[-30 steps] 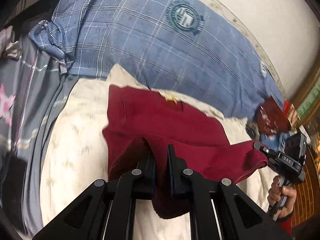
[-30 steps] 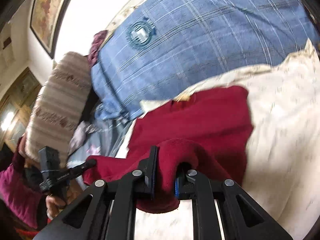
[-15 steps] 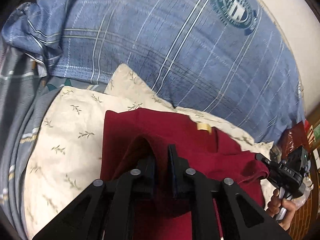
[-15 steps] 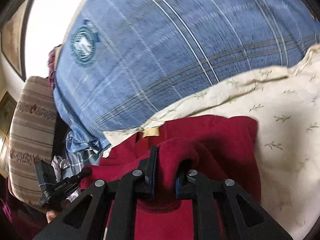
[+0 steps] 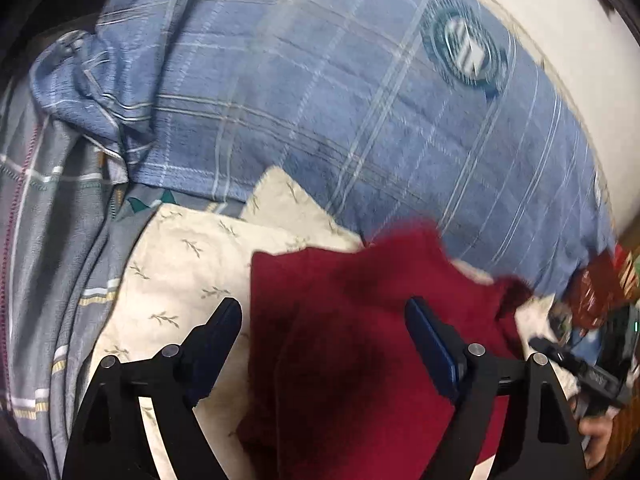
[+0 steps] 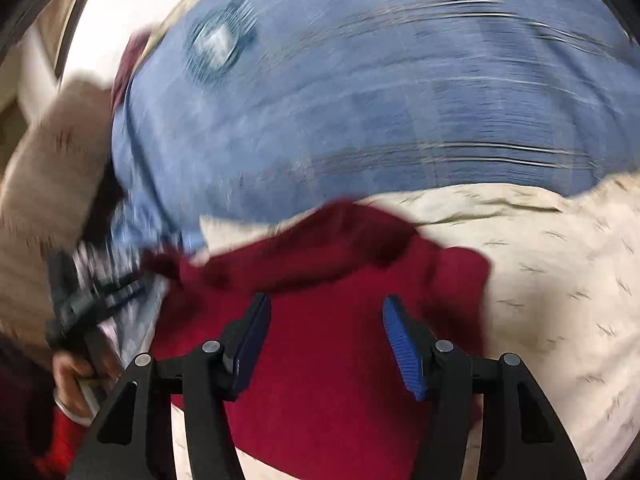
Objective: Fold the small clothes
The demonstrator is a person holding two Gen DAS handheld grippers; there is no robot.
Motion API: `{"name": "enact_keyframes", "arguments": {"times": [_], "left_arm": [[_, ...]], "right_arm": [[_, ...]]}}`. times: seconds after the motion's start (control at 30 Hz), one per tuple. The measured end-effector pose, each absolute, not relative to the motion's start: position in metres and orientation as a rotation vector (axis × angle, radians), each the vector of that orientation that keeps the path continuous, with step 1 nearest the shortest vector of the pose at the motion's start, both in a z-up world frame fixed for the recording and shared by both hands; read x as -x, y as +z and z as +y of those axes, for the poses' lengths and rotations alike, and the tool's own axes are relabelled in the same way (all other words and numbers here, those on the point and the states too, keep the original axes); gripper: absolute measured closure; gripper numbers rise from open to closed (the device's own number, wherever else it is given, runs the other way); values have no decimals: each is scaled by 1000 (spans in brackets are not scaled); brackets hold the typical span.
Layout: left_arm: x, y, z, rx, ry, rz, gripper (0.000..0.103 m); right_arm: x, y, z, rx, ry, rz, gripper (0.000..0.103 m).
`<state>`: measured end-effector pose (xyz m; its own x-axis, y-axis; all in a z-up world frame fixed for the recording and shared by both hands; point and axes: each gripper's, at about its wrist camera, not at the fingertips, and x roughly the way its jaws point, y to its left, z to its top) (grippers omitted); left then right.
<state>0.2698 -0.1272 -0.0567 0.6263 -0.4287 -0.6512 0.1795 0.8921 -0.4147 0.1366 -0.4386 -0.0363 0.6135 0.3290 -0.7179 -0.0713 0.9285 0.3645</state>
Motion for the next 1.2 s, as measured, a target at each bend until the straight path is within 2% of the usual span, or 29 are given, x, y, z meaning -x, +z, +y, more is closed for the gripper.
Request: {"name": "enact_keyframes", "arguments": {"times": [0.17,0.3,0.4,0.53,0.67,0.8,0.93,1.07,1.1,1.13,1.17,1.2], "left_arm": [[-297,-89,-138,203,-230,939,20],[-312,-104,-132,298,-234,999,18],[-313,-98,-128,269,-195,974,18],[-302,-88,-123,286,-180,963,20],[-275,-74,-113,305,-187,945,20],[-237,-62,-106,301,-234,974,20],[-207,-63,-102,289,-259,994,20],[-193,-68,-100,300,-274,1005,20],[-191,-69,-100,276,-268,1001,20],[-192,-69,-100,261,-263,1001,20],[-193,-70,-99,254,-255,1001,21],[-194,-71,-95,260,-242,1002,21]], "right_arm": [[-194,-72,-434,-200,100,908,44],[-236,-109,-476,-277,-127,1008,47],[-224,-104,-496,-383,-165,950,44],[-198,-79,-486,-350,-196,904,42],[-199,-57,-428,-342,70,886,42],[-226,-58,-344,-363,391,967,42],[-242,-58,-261,-227,528,1013,43],[-263,-81,-216,-119,510,1064,45],[-266,-86,-210,-98,499,1078,50],[-274,-95,-204,-77,478,1092,61],[-281,-101,-198,-60,457,1113,92],[-285,-107,-195,-57,449,1131,96]]}}
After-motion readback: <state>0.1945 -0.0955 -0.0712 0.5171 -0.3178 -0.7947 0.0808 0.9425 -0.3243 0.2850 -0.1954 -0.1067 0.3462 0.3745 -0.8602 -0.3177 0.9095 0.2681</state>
